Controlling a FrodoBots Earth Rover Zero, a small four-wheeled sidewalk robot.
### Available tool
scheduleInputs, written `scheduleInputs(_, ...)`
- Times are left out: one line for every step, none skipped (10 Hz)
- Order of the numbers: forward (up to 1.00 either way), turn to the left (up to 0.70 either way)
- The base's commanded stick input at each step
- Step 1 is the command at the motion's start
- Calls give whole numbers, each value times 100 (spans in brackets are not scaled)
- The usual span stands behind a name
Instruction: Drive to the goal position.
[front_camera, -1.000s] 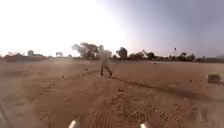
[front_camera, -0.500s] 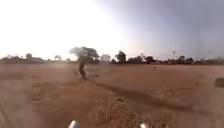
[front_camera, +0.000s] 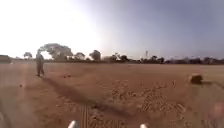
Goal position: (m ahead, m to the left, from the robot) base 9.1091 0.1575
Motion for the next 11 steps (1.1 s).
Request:
scheduleInputs(70, 0)
scheduleInputs(70, 0)
scheduleInputs(70, 0)
scheduleInputs(70, 0)
scheduleInputs(70, 0)
scheduleInputs(70, 0)
scheduleInputs(70, 0)
scheduleInputs(70, 0)
scheduleInputs(70, 0)
scheduleInputs(85, 0)
scheduleInputs(85, 0)
